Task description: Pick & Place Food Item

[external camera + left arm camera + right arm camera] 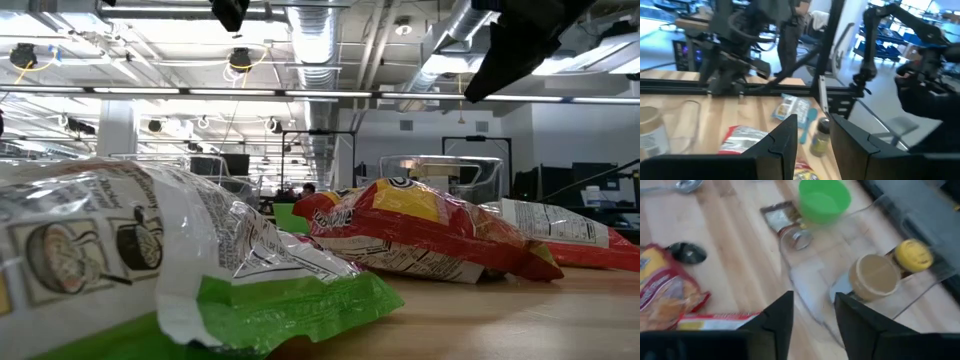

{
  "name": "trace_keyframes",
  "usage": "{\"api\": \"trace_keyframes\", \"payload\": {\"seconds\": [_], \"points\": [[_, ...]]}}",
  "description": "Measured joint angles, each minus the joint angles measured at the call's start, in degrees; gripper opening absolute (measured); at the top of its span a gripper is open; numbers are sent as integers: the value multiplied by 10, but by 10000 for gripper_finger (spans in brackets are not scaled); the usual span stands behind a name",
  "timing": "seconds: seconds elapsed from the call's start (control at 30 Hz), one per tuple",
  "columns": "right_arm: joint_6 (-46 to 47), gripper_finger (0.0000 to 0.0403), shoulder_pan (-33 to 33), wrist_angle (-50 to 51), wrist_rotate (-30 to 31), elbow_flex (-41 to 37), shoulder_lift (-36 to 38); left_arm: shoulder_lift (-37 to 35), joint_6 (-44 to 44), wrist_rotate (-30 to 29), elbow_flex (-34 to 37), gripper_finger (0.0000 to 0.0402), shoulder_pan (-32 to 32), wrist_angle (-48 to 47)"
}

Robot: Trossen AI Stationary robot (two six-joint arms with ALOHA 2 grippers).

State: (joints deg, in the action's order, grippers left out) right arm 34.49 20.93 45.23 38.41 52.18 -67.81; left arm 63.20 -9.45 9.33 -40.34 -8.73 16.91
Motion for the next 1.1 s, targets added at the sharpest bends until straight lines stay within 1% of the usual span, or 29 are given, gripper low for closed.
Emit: {"api": "trace_keyframes", "payload": {"seconds": [0.17,0.27,0.43,0.73,0.93,1.0,1.1], "points": [[6,109,-13,20,-108,0,0,0,1,0,0,108,-15,-9],[44,107,-12,58,-133,0,0,0,1,0,0,108,-17,-17],[144,109,9,146,-142,0,0,0,1,0,0,108,-17,-19],[261,108,68,156,-146,0,0,0,1,0,0,108,-17,-19],[272,116,92,160,-146,0,-28,0,1,0,0,108,-17,-19],[272,129,95,161,-148,0,-44,0,1,0,0,108,-17,-19],[272,160,95,163,-150,0,-66,0,1,0,0,108,-17,-19]]}}
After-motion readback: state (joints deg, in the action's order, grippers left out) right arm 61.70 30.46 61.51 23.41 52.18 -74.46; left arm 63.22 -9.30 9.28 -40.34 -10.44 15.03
